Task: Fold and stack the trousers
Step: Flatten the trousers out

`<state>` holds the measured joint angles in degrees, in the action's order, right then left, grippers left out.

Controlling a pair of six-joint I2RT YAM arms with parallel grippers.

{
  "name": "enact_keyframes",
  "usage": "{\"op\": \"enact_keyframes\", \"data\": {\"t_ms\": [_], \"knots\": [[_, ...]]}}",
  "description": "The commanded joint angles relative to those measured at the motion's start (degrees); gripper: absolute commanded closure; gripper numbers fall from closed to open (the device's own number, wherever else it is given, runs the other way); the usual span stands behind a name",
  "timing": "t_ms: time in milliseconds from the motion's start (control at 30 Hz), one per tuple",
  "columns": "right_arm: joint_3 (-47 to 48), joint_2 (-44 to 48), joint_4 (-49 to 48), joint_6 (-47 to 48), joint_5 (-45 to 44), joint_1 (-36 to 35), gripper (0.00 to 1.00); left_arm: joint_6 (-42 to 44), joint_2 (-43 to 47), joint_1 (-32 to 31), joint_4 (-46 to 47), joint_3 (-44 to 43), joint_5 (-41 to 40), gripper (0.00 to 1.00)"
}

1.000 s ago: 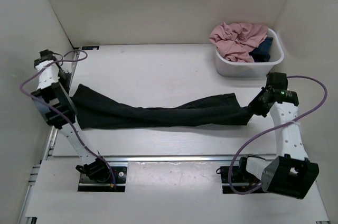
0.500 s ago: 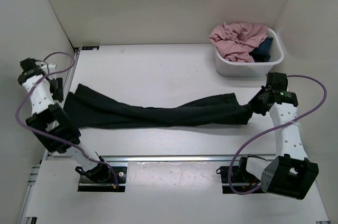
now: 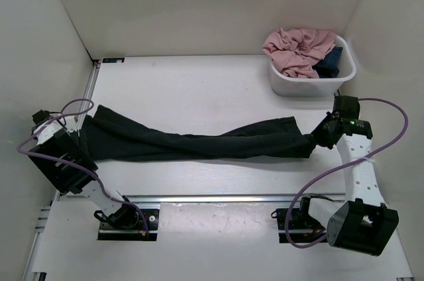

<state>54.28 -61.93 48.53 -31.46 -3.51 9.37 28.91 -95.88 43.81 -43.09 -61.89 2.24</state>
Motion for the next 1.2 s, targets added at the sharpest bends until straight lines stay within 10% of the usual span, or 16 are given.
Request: {"op": "enact_keyframes", "data": {"t_ms": [0,267,433,833,1167], "knots": [[-1.89,1.64,-1.16,1.4,-0.71,0.3,1.0,-2.88,-0.63,1.63,3.01,-2.62,5.49,0.2],[-4.1,2.25,-2.82,1.4,-0.71,0.3,1.0,-2.37,-5.99,1.63,1.69,-2.1,13.65,0.24],[-3.57,0.07,-3.88,0.88,-0.71,0.3,1.0,-1.66,-8.62,1.63,-1.28,-4.73,16.57,0.86],[33.51,-13.74,5.34,5.27,3.86,6.98,1.0,14.24,-5.12,3.21,-22.56,-31.26,1.99,0.86],[12.56,1.6,11.14,4.48,3.42,9.79,1.0,22.94,9.01,6.54,-18.88,-8.56,-7.07,0.86]]}}
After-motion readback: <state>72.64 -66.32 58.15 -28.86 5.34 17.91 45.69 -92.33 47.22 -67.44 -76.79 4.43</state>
